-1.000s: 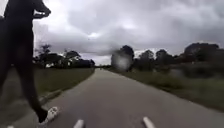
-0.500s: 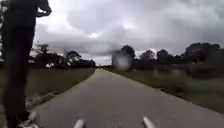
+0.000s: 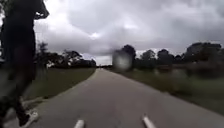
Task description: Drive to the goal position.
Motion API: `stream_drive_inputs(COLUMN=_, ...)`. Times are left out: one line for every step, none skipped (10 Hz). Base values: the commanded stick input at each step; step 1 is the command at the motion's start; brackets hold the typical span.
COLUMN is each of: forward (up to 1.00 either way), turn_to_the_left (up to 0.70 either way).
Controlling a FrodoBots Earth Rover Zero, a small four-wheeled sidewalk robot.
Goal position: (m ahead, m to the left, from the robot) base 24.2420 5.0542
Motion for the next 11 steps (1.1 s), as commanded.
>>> stream_drive_inputs(forward=0.70, turn_to_the_left=0.00)
stream_drive_inputs(forward=0.70, turn_to_the_left=0.00)
stream_drive_inputs(forward=0.70, turn_to_the_left=0.00)
stream_drive_inputs(forward=0.70, turn_to_the_left=0.00)
stream_drive_inputs(forward=0.70, turn_to_the_left=0.00)
stream_drive_inputs(forward=0.70, turn_to_the_left=0.00)
stream_drive_inputs(forward=0.70, turn_to_the_left=0.00)
stream_drive_inputs(forward=0.70, turn_to_the_left=0.00)
stream_drive_inputs(forward=0.70, turn_to_the_left=0.00)
stream_drive_inputs(forward=0.70, turn_to_the_left=0.00)
stream_drive_inputs(forward=0.70, turn_to_the_left=0.00)
